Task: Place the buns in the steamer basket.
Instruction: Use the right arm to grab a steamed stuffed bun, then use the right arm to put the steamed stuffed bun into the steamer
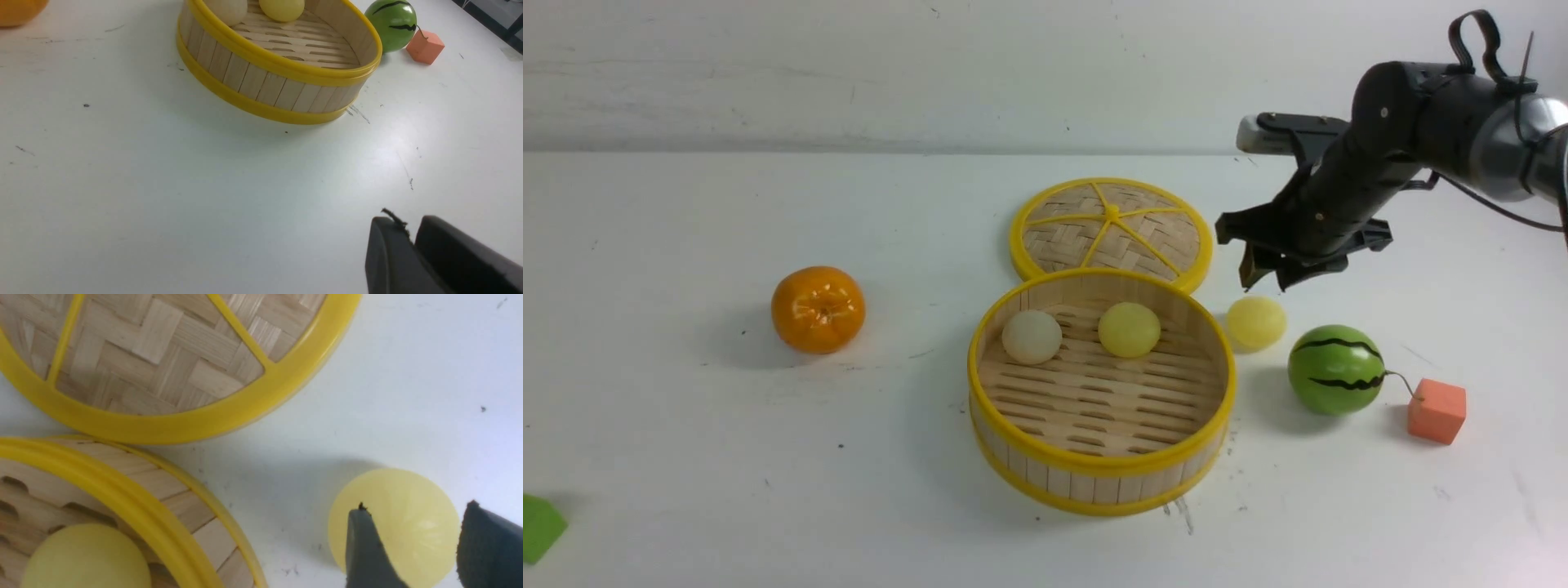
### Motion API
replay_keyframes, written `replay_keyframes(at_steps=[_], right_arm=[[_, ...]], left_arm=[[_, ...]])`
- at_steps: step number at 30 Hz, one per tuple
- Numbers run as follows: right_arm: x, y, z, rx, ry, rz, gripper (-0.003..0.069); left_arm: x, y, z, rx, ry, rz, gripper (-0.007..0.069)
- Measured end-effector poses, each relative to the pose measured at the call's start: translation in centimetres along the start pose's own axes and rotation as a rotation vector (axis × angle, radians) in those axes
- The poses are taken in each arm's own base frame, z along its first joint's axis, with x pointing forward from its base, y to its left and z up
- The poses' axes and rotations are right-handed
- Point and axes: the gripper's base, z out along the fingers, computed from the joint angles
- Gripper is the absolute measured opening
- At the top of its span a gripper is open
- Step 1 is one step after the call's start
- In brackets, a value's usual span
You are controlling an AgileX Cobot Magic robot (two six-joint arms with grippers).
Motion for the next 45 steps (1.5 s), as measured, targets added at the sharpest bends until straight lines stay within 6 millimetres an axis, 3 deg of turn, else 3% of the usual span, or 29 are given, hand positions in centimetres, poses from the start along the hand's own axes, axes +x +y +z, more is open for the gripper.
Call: replay_keyframes(at_steps=[4, 10, 26, 29, 33, 38, 40, 41, 45], right_arm=[[0.5, -0.3, 1.8, 0.005, 0.036, 0.004, 0.0317], [0.6, -0.5, 2.5, 0.015, 0.042, -0.002, 0.0307], [0.7, -0.8, 3.2, 0.033, 0.049, -0.049, 0.0024], [0.7, -0.8, 3.1, 0.032, 0.06, -0.069, 0.0], [0.6, -0.4, 1.2, 0.028, 0.074, -0.1, 0.0], [0.4, 1.5, -4.4, -0.012, 0.065, -0.143, 0.0], [0.9, 2.8, -6.4, -0.047, 0.06, -0.171, 0.0], [1.7, 4.5, -8.2, -0.09, 0.049, -0.201, 0.0], [4.6, 8.4, -9.6, -0.169, 0.067, -0.27, 0.0]], left_arm=[[0.0, 0.0, 0.0, 0.0, 0.0, 0.0, 0.0092], [0.0, 0.0, 0.0, 0.0, 0.0, 0.0, 0.0096], [0.0, 0.0, 0.0, 0.0, 0.0, 0.0, 0.011], [0.0, 0.0, 0.0, 0.0, 0.0, 0.0, 0.011], [0.0, 0.0, 0.0, 0.0, 0.0, 0.0, 0.0113], [0.0, 0.0, 0.0, 0.0, 0.0, 0.0, 0.012], [0.0, 0.0, 0.0, 0.0, 0.0, 0.0, 0.0122], [0.0, 0.0, 0.0, 0.0, 0.0, 0.0, 0.0124], [0.0, 0.0, 0.0, 0.0, 0.0, 0.0, 0.0127]])
